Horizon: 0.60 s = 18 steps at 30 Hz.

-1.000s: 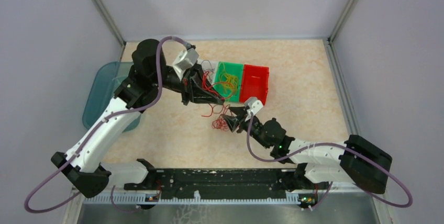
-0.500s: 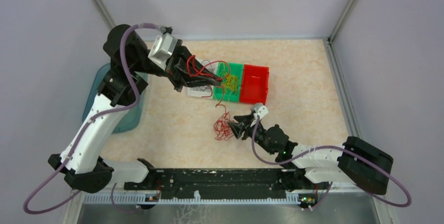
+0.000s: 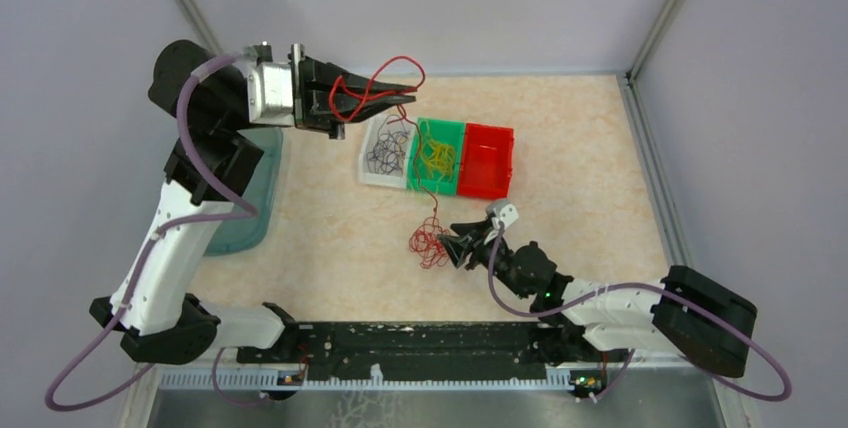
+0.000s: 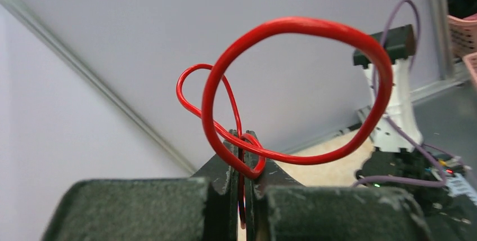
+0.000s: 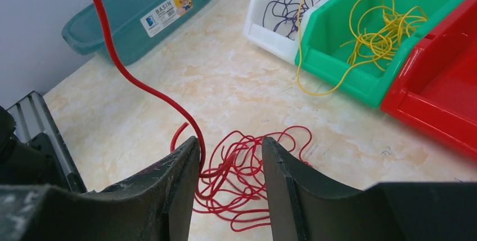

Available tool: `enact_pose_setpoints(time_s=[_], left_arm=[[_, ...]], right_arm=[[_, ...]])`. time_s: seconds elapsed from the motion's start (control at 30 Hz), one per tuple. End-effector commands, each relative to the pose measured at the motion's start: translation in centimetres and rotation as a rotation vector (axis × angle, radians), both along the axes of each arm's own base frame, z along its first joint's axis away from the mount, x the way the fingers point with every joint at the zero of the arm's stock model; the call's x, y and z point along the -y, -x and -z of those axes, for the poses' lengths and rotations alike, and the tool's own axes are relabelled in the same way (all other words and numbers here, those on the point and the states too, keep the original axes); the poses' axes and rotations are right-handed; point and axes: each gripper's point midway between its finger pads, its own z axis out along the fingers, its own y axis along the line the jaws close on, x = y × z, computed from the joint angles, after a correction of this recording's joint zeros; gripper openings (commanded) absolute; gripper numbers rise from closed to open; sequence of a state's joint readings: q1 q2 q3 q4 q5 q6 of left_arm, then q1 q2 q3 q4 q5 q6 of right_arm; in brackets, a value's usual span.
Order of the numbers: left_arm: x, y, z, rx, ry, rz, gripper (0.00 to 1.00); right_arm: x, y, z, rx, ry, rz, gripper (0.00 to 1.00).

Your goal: Untangle the cables

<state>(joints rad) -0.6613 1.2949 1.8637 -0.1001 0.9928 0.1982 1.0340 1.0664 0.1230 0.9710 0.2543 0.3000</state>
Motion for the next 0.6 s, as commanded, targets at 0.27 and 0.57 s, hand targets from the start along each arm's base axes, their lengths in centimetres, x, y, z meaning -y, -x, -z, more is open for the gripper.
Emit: enact_pose_setpoints(time_s=[0.27,0.57], left_arm=[[-3.3,0.7,-11.5,0.409,0.315,-0.195,0.0],[-5.6,2.7,-15.7,0.602,0.454,-0.255,0.0]], right_arm=[[-1.3,0.4,1.9,-0.077,-0.01,-0.033,0.44],[-0.6,0.4,3.6,-0.122,0.002,-0.004,0.38]])
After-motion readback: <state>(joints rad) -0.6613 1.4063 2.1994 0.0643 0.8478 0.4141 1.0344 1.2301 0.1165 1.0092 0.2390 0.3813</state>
